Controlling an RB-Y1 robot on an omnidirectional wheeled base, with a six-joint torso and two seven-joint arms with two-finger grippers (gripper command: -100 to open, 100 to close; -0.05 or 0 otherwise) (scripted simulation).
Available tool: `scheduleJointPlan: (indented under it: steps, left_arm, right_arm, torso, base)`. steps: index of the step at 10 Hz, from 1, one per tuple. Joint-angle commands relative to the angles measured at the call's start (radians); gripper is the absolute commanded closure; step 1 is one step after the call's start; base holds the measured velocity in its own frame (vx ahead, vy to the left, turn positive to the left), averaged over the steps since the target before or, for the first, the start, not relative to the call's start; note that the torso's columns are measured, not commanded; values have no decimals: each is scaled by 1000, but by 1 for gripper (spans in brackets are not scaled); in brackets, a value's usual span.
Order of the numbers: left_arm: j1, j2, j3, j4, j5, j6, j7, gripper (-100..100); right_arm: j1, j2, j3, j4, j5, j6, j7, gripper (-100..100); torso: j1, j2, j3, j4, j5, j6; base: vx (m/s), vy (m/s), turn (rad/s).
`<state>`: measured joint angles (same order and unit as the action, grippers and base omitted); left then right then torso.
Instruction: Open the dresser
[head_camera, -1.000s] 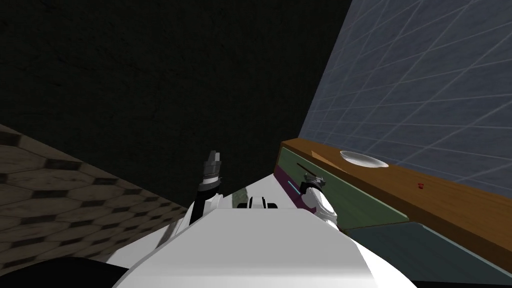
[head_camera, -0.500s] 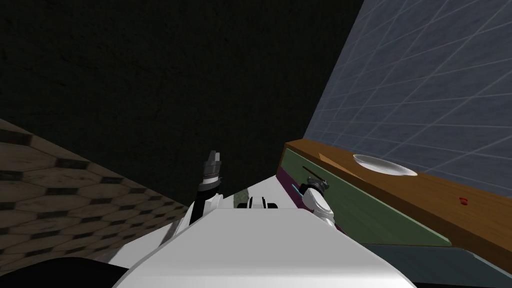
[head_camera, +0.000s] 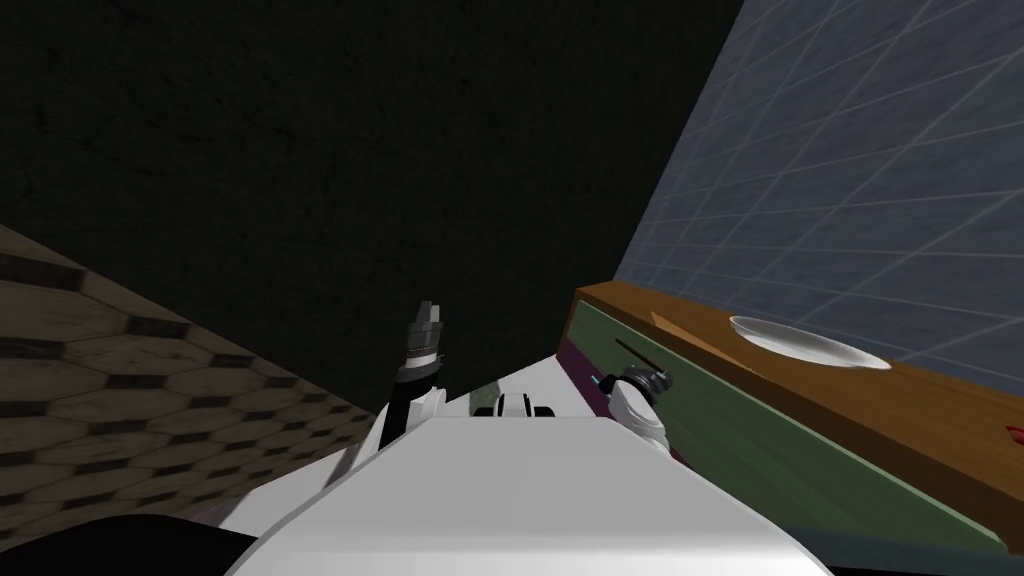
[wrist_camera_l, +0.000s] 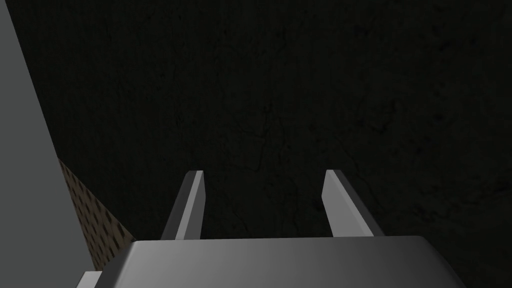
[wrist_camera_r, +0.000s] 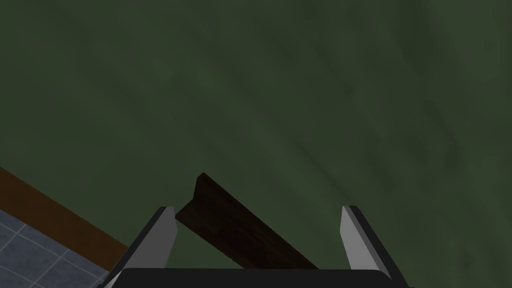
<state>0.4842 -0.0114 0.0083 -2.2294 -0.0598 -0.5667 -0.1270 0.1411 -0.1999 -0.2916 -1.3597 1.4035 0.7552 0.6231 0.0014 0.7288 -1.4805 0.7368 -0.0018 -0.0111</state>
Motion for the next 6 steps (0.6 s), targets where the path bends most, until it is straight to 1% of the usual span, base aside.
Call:
scheduleJointPlan:
  steps: [1,2,3,4,5,6]
  left_arm:
    - [0,0,0,0,0,0,0,0]
    - [0,0,0,0,0,0,0,0]
    - [0,0,0,0,0,0,0,0]
    - [0,0,0,0,0,0,0,0]
    - [0,0,0,0,0,0,0,0]
    - [0,0,0,0,0,0,0,0]
  right_arm:
    - [-26,-17,3,77,80,60,20,-100]
    - [-30,-25,1,99,106,80,26,-100]
    - [-34,-34,0,118,127,98,31,-100]
    - [-38,-41,-1,134,145,112,36,-100]
    - [-42,-53,-3,153,167,131,42,-100]
    - [-35,-45,-3,136,152,117,38,-100]
  torso:
    - [1,-2,-1,0,0,-3]
    - [1,-2,-1,0,0,-4]
    - [-1,0,-1,0,1,2]
    - [-1,4,2,0,1,9]
    - [-1,9,4,1,2,11]
    - [-2,12,6,2,2,11]
  base:
    - [63,45,89]
    - [72,32,156]
    - [89,41,151]
    - [83,41,58]
    - [72,36,58]
    - [34,15,12]
